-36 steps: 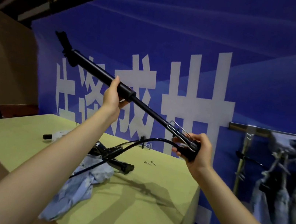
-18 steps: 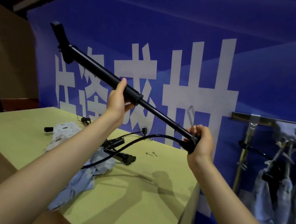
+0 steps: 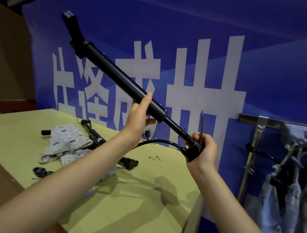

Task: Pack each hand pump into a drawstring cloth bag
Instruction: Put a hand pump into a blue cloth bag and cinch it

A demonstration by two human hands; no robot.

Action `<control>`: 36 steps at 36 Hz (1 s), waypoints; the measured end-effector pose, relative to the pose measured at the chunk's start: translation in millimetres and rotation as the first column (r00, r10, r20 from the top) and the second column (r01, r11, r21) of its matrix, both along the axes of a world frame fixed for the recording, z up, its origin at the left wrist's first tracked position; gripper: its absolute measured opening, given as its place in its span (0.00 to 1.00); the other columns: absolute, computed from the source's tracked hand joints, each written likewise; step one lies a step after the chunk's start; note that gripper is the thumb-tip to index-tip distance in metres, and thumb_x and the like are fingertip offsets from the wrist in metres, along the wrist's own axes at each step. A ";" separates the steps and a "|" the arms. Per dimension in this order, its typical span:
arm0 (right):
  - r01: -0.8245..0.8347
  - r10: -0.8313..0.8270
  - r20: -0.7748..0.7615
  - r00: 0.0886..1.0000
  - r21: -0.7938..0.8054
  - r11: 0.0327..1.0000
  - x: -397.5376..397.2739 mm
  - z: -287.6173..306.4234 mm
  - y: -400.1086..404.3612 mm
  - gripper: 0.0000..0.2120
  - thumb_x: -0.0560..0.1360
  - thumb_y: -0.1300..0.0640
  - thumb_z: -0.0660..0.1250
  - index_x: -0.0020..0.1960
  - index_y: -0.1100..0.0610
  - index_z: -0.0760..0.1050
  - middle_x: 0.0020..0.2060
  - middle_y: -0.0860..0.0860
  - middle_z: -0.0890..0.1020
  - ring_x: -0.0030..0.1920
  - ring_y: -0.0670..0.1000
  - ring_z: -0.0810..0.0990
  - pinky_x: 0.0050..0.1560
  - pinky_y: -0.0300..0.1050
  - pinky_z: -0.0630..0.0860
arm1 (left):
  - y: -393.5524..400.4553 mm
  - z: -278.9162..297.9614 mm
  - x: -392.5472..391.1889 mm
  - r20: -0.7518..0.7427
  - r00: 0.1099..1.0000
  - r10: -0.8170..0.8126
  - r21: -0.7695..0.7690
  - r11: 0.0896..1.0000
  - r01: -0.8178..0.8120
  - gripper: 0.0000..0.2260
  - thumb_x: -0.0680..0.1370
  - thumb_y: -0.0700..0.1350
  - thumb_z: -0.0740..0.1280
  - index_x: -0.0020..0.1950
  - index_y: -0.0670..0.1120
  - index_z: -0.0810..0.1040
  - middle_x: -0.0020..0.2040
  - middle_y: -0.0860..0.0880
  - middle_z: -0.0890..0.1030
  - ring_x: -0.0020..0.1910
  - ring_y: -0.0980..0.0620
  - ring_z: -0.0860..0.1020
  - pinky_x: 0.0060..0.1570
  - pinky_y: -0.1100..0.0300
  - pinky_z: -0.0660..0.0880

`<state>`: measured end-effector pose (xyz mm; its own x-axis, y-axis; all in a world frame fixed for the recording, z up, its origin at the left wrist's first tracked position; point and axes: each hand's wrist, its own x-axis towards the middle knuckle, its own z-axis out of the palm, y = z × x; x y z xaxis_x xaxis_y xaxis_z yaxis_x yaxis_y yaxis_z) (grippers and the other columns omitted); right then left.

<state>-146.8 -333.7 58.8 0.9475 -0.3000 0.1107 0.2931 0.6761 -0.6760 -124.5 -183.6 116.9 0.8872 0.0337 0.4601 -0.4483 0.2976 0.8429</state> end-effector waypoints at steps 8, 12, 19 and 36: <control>-0.007 0.007 0.020 1.000 0.002 1.000 -1.8 4.7 4.7 0.15 0.78 0.58 0.56 0.33 0.55 0.67 0.29 0.49 0.73 0.33 0.50 0.71 0.36 0.43 0.70 | -15.0 -9.2 -9.6 0.005 1.000 0.002 0.059 0.998 -0.003 0.05 0.82 0.50 0.60 0.51 0.49 0.72 0.44 0.50 0.78 0.47 0.53 0.80 0.52 0.54 0.77; -0.012 0.012 0.051 0.999 0.000 1.000 -2.0 4.4 6.7 0.14 0.79 0.58 0.56 0.35 0.55 0.68 0.31 0.49 0.73 0.33 0.50 0.71 0.36 0.43 0.69 | -21.1 -13.2 -11.4 -0.003 1.000 0.016 0.136 0.991 -0.015 0.06 0.81 0.52 0.60 0.52 0.51 0.72 0.48 0.50 0.79 0.53 0.51 0.78 0.52 0.57 0.75; 0.046 -0.043 0.060 0.997 -0.050 0.998 -6.6 4.7 8.7 0.10 0.79 0.57 0.60 0.38 0.55 0.72 0.33 0.47 0.75 0.36 0.47 0.73 0.40 0.44 0.71 | -29.6 -24.8 -16.2 -0.045 0.999 -0.016 0.215 0.976 0.025 0.08 0.81 0.55 0.59 0.52 0.52 0.72 0.48 0.51 0.79 0.51 0.53 0.77 0.54 0.57 0.72; -0.123 0.145 0.073 0.987 -0.247 0.961 -18.2 -5.5 29.5 0.10 0.81 0.56 0.59 0.42 0.58 0.71 0.37 0.54 0.79 0.32 0.46 0.80 0.37 0.42 0.79 | -8.6 4.6 -3.6 0.043 0.992 -0.116 -0.241 0.963 0.123 0.17 0.83 0.41 0.57 0.72 0.42 0.63 0.62 0.42 0.76 0.56 0.47 0.81 0.56 0.53 0.78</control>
